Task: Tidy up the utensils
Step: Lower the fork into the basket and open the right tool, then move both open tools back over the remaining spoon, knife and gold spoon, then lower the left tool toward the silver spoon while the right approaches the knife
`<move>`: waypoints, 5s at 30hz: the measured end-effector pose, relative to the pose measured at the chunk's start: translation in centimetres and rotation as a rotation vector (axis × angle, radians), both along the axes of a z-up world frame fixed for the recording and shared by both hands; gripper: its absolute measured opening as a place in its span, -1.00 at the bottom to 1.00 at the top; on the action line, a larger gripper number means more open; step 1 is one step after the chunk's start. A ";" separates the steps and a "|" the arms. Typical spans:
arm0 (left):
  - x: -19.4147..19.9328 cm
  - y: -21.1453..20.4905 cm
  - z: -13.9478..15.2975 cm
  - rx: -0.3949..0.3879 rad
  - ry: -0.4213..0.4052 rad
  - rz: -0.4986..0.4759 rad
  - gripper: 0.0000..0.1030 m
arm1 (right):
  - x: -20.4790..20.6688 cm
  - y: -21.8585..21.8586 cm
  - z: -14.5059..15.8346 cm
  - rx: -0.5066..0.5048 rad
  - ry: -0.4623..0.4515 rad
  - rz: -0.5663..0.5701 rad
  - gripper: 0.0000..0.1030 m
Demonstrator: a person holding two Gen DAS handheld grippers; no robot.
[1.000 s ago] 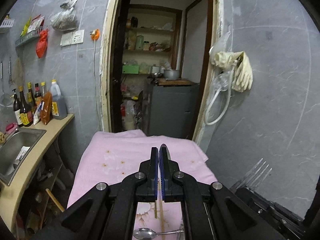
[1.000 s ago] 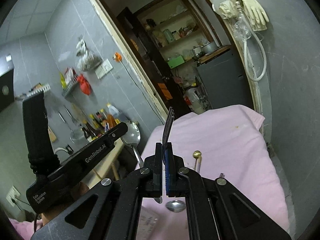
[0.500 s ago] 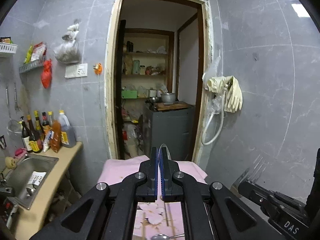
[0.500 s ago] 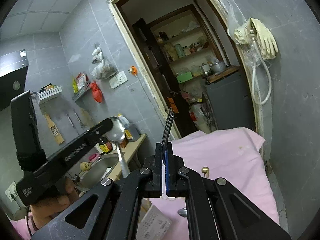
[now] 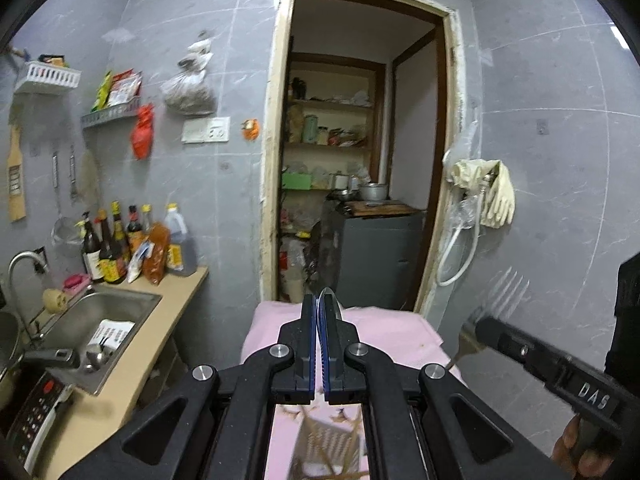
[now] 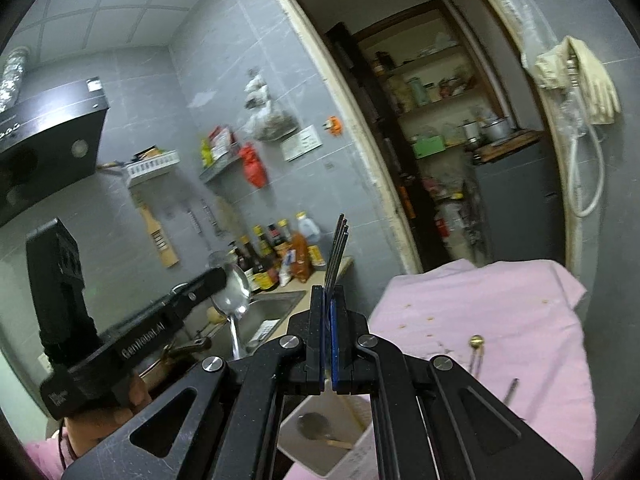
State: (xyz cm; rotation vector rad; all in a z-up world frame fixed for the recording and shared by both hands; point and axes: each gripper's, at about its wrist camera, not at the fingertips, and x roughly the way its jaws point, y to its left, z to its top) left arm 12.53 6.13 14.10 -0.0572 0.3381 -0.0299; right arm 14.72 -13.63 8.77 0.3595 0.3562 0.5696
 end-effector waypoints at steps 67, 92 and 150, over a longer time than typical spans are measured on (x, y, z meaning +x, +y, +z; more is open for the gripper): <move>1.0 2.0 -10.1 -0.056 0.126 -0.017 0.29 | 1.6 1.7 -5.2 -0.307 0.091 -0.224 0.46; 2.2 -13.6 -10.0 0.095 0.109 0.073 0.93 | 3.9 -15.3 -6.7 -0.577 0.203 -0.502 0.90; 10.0 -12.9 -30.2 -0.395 0.550 0.557 0.35 | 20.3 -10.4 -27.5 -0.365 0.652 0.264 -0.40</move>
